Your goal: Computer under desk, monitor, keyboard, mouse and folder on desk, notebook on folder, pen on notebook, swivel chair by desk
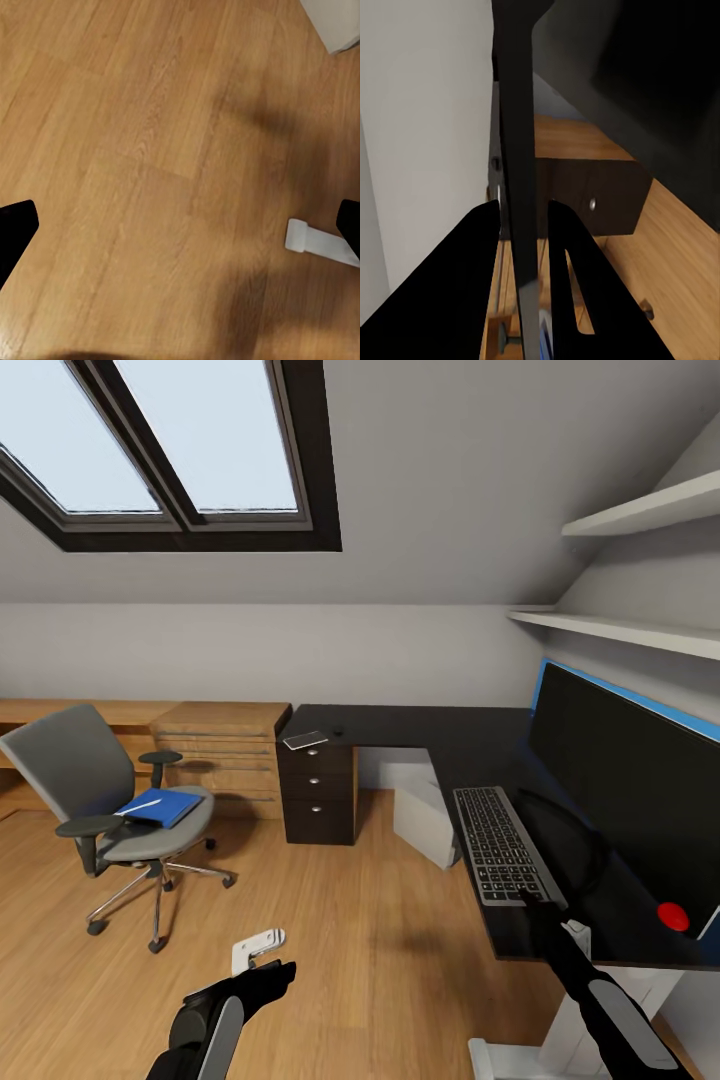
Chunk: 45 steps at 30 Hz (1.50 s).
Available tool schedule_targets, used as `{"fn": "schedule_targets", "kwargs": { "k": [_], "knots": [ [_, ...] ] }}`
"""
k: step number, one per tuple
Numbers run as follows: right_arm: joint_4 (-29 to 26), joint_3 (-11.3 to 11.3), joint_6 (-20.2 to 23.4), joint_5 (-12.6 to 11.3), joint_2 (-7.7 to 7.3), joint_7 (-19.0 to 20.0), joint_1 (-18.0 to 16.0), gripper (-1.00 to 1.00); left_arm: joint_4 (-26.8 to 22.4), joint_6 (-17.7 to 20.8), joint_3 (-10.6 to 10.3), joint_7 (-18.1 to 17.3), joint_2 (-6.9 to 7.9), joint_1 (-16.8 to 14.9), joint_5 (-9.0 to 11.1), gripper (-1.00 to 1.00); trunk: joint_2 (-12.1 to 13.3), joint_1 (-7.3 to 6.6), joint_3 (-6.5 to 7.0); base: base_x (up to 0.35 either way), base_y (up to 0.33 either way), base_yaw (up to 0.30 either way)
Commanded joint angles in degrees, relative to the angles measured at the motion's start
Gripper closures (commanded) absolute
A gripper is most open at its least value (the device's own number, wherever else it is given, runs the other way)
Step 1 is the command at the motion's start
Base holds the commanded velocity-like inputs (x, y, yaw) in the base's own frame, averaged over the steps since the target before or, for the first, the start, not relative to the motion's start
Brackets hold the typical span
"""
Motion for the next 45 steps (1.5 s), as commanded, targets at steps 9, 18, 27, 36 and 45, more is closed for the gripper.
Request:
{"fn": "schedule_targets", "kwargs": {
  "k": [9,18,27,36,45],
  "knots": [
    [0.08,-0.03,0.38,-0.62,0.01,0.29,-0.04,1.0,0.16,0.09,0.09,0.35,-0.05,-0.04,0.63,-1.0,-0.04,0.0,-0.07,0.042,-0.133,0.0],
    [0.18,0.05,0.38,-0.61,0.01,0.29,-0.04,1.0,0.16,0.08,0.12,0.34,-0.05,-0.04,0.63,-1.0,-0.04,0.0,-0.07,0.102,-0.007,0.0],
    [0.2,0.06,0.38,-0.61,0.03,0.27,-0.04,1.0,0.17,0.05,0.13,0.29,-0.05,-0.04,0.67,-1.0,-0.04,0.0,-0.07,0.067,0.0,0.0],
    [0.2,0.06,0.38,-0.61,0.01,0.29,-0.04,1.0,0.12,0.1,0.08,0.31,-0.05,-0.04,0.61,-1.0,-0.04,0.0,-0.07,0.114,0.0,0.0],
    [0.2,0.06,0.38,-0.61,0.01,0.28,-0.04,1.0,-0.39,0.11,0.1,0.61,-0.05,-0.04,0.67,-1.0,-1.65,0.88,-0.79,0.003,0.0,0.0]
  ]
}}
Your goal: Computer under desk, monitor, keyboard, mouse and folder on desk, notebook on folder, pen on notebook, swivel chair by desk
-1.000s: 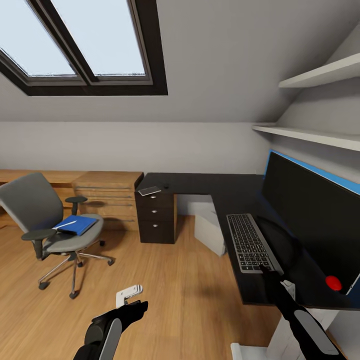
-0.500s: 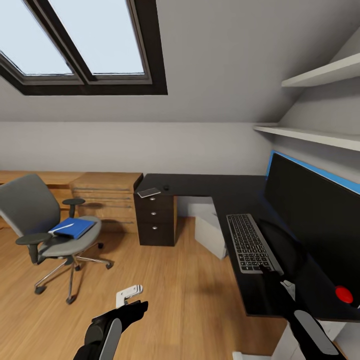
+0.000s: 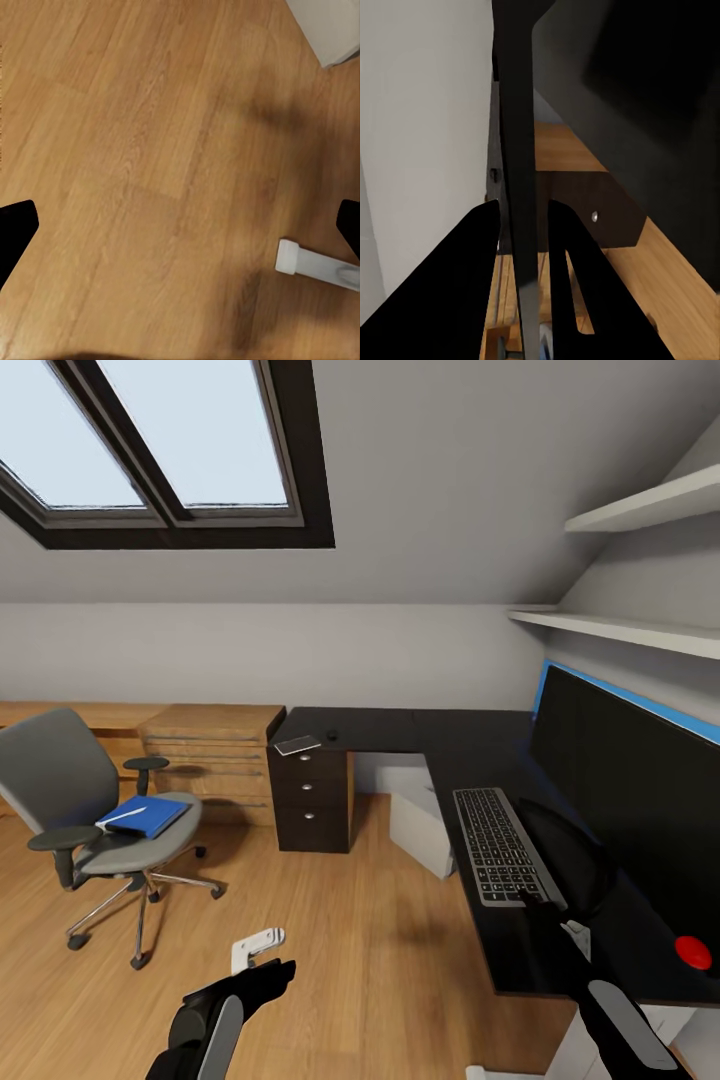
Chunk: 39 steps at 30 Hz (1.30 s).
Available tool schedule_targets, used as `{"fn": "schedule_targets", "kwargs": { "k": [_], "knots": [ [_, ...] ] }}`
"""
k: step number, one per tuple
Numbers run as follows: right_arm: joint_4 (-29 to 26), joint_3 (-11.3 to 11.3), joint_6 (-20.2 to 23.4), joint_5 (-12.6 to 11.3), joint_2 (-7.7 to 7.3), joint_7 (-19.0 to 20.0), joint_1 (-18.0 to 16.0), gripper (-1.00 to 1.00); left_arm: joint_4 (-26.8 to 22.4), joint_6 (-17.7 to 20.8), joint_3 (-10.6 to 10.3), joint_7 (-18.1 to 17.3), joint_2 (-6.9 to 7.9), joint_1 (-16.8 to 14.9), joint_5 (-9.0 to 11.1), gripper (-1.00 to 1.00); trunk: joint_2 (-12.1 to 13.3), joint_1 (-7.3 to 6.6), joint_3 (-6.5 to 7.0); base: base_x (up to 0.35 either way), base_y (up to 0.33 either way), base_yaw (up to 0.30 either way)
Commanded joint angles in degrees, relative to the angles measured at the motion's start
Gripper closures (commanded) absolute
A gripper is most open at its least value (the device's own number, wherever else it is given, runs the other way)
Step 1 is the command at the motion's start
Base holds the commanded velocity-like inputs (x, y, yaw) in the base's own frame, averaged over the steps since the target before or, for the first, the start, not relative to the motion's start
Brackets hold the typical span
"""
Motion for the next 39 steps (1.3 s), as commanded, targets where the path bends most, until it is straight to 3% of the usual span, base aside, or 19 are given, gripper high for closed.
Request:
{"fn": "schedule_targets", "kwargs": {
  "k": [1,39],
  "knots": [
    [0.01,-0.1,0.4,-0.66,0.01,0.27,-0.04,1.0,-0.07,0.2,0.07,0.45,-0.04,-0.04,0.61,-1.0,-0.06,0.01,-0.07,0.0,0.0,0.0],
    [0.01,-0.63,0.68,-0.83,-0.08,0.01,-0.04,1.0,0.09,0.25,0.08,0.33,-0.04,-0.04,0.61,-1.0,-0.06,0.01,-0.07,0.0,-0.001,0.0]
  ]
}}
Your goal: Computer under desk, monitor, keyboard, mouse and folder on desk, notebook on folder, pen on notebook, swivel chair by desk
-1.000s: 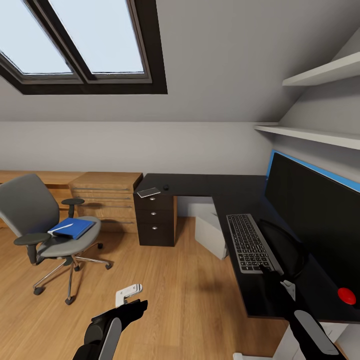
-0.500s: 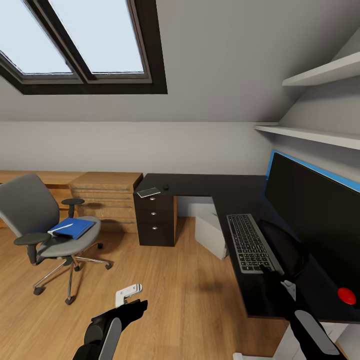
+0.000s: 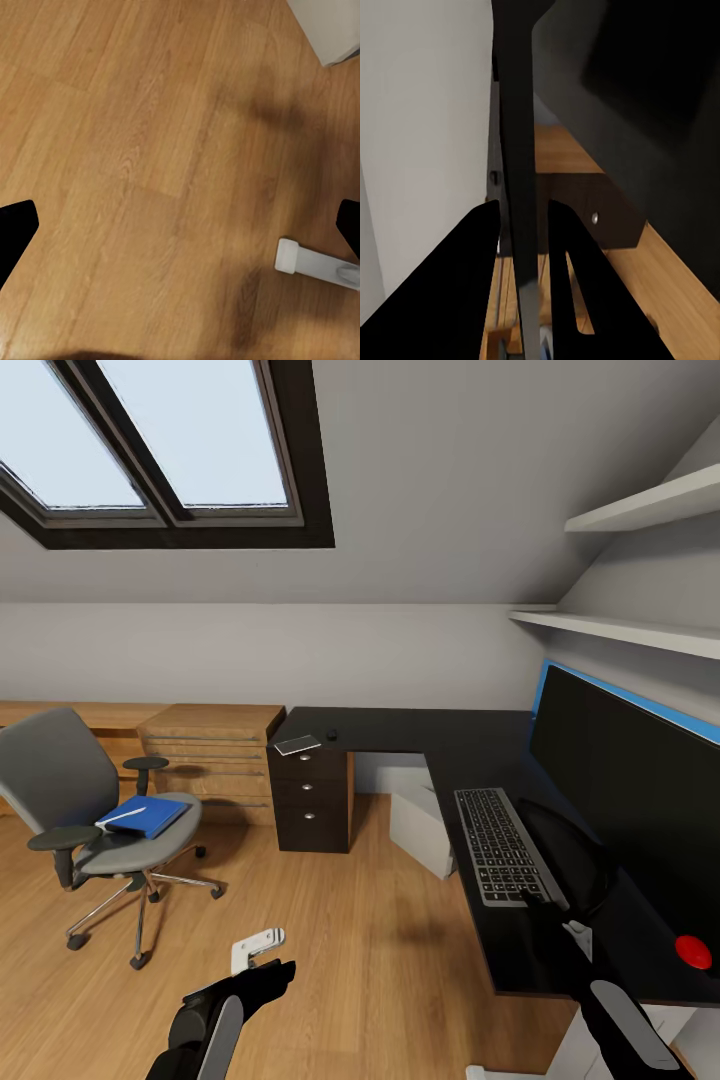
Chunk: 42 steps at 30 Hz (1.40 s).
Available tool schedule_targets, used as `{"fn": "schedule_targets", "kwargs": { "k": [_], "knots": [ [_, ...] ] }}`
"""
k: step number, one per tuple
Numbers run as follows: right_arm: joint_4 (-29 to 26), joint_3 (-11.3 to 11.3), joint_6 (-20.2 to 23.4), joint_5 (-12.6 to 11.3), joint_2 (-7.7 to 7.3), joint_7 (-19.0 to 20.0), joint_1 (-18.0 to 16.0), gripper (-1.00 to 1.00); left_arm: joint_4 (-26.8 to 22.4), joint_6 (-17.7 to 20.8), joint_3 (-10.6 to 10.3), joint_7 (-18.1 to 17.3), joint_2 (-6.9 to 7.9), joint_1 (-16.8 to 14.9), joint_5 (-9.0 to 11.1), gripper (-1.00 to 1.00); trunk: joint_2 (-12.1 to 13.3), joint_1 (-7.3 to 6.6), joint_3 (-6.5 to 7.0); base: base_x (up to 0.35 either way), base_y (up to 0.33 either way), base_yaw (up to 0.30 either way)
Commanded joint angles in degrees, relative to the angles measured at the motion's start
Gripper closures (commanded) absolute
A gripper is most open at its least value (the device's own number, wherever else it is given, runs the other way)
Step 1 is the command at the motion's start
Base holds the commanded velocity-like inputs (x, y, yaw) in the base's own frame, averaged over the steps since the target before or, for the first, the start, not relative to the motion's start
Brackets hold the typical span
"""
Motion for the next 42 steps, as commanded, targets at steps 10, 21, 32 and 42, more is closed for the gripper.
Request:
{"fn": "schedule_targets", "kwargs": {
  "k": [10,21,32,42],
  "knots": [
    [0.02,-0.11,0.38,-0.54,0.0,0.26,-0.03,1.0,-0.06,0.22,-0.02,0.42,-0.04,-0.04,0.61,-1.0,-0.04,0.0,-0.07,0.068,-0.055,0.0],
    [0.02,-0.09,0.37,-0.54,0.0,0.26,-0.03,1.0,-0.06,0.21,0.06,0.52,-0.04,-0.04,0.61,-1.0,-2.04,1.1,-0.96,0.002,-0.002,0.0],
    [0.02,-0.02,0.37,-0.54,0.0,0.26,-0.03,1.0,-0.06,0.23,0.14,0.51,-0.04,-0.04,0.61,-1.0,-2.04,1.1,-0.96,0.0,0.0,0.0],
    [0.03,-0.02,0.37,-0.54,0.0,0.25,-0.03,-1.0,-0.06,0.23,0.27,0.51,-0.04,-0.04,0.61,-1.0,-2.04,1.1,-0.96,0.0,0.0,0.0]
  ]
}}
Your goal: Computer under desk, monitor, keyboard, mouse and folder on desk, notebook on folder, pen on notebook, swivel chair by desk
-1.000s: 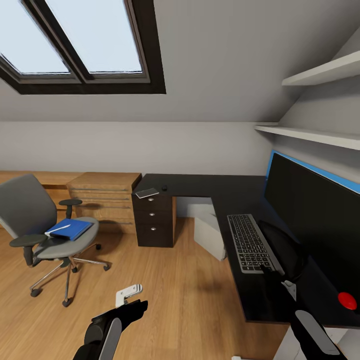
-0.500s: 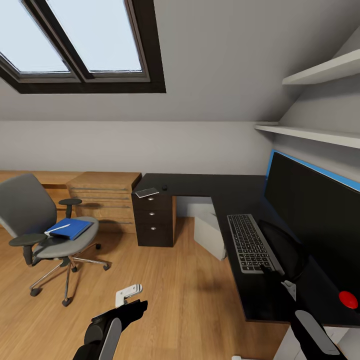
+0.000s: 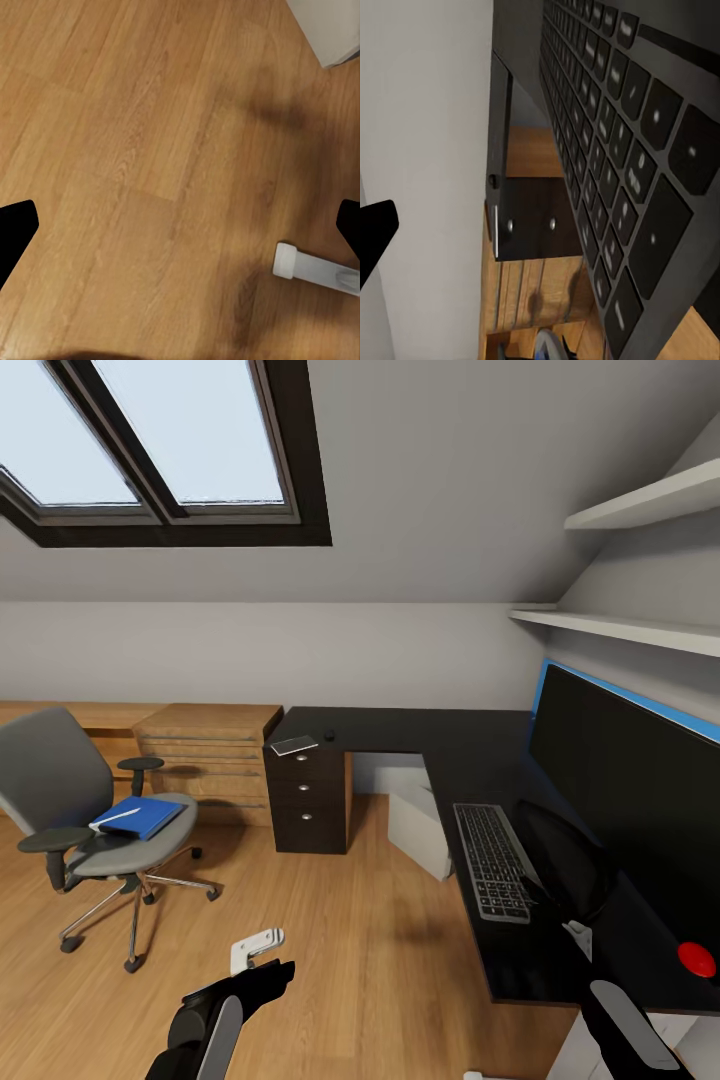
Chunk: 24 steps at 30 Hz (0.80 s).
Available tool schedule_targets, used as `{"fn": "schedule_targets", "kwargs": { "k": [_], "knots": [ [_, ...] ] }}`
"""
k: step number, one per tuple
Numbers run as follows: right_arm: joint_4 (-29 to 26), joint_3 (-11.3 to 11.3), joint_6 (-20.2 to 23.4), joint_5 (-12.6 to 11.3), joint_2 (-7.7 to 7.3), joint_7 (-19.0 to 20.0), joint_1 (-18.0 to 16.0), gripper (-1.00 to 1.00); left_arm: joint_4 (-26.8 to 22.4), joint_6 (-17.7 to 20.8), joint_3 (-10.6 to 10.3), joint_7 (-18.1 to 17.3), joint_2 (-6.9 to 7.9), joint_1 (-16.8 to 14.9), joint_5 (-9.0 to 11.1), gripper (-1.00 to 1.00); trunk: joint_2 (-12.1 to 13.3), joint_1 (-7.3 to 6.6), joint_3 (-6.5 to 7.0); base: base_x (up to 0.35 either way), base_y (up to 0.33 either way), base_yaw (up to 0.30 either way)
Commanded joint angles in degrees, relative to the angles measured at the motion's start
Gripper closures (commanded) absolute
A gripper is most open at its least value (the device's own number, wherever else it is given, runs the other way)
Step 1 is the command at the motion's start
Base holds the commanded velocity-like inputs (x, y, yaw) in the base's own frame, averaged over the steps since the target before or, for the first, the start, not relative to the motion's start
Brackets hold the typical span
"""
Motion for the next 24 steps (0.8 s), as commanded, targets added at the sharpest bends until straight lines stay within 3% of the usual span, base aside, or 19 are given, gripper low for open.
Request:
{"fn": "schedule_targets", "kwargs": {
  "k": [1,24],
  "knots": [
    [0.03,-0.09,0.37,-0.53,0.0,0.14,-0.03,-1.0,-0.07,0.21,0.09,0.42,-0.04,-0.04,0.61,-1.0,-0.04,0.0,-0.07,0.0,0.0,0.0],
    [0.02,-0.08,0.37,-0.53,0.0,0.05,-0.03,-1.0,-0.04,0.21,0.2,0.16,-0.04,-0.04,0.7,-1.0,-0.04,0.0,-0.07,-0.032,-0.038,0.0]
  ]
}}
